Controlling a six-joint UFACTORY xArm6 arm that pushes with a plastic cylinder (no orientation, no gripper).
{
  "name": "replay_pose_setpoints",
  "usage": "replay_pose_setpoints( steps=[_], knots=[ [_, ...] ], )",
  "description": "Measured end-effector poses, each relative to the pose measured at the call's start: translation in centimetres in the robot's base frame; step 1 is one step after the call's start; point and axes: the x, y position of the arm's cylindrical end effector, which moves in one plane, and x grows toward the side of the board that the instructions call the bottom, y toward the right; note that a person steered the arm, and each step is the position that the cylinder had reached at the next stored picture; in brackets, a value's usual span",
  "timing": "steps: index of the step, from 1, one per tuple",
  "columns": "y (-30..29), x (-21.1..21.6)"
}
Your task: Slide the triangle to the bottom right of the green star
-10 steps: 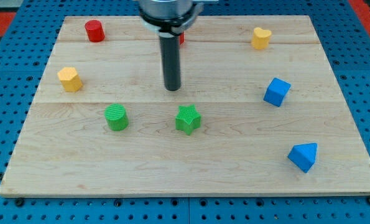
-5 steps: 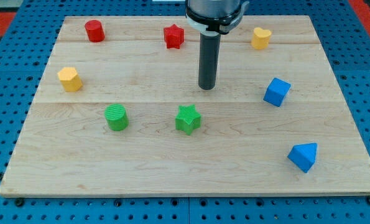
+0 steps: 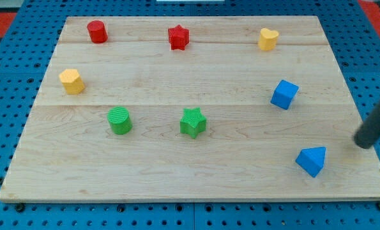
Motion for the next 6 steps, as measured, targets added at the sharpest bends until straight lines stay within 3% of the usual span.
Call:
replay_pose_setpoints(
  steps=[1,3,6],
  knots=[
    [-2.3,0.7],
    [-17.0,0.7],
    [-19.7,0.7]
  ],
)
